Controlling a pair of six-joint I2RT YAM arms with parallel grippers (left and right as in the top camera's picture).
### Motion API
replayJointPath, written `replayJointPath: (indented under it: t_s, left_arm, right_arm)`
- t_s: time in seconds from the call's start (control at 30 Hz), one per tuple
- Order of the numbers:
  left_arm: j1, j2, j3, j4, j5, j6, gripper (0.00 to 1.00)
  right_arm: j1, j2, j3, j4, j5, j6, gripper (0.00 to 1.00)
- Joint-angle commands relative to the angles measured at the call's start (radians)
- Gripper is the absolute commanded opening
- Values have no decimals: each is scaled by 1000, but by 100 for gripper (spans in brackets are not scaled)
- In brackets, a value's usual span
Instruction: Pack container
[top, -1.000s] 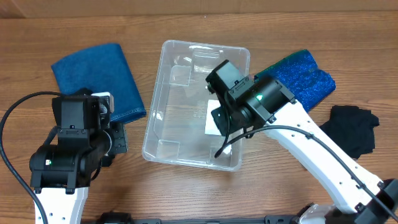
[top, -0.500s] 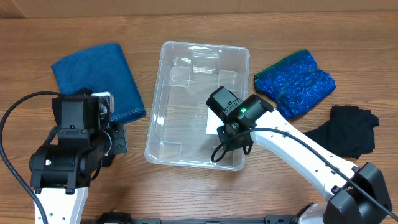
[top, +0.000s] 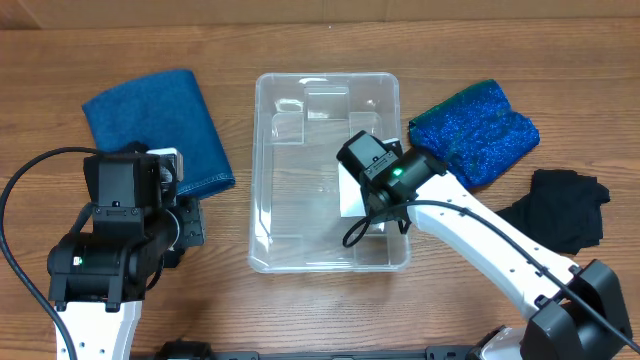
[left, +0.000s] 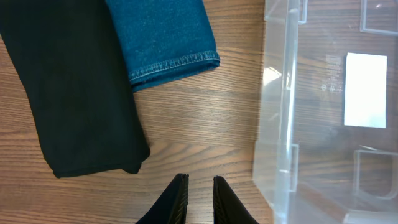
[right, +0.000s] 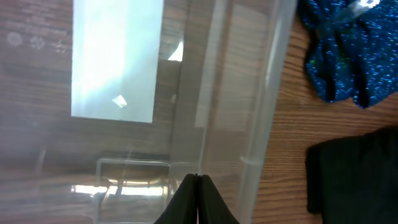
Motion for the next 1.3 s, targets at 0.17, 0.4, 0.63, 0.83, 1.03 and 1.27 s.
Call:
replayJointPath:
  t_s: [0.17, 0.4, 0.63, 0.83, 1.03, 1.27]
  left_arm:
    - [-2, 0, 26, 1, 8, 5, 18]
    - [-2, 0, 26, 1, 8, 5, 18]
    - [-2, 0, 26, 1, 8, 5, 18]
    - [-2, 0, 26, 2, 8, 5, 18]
    - [-2, 0, 26, 2, 8, 5, 18]
    - [-2, 0, 26, 1, 8, 5, 18]
  right_arm:
    - [-63, -3, -2, 19, 6, -57, 4]
    - [39, -63, 113, 23, 19, -52, 5]
    - [-120, -224, 138, -92, 117, 105, 4]
    - [-290, -212, 4, -158, -195, 58, 4]
    - [-289, -212, -144, -130, -254, 19, 4]
    - [-290, -212, -144, -75, -400, -99, 4]
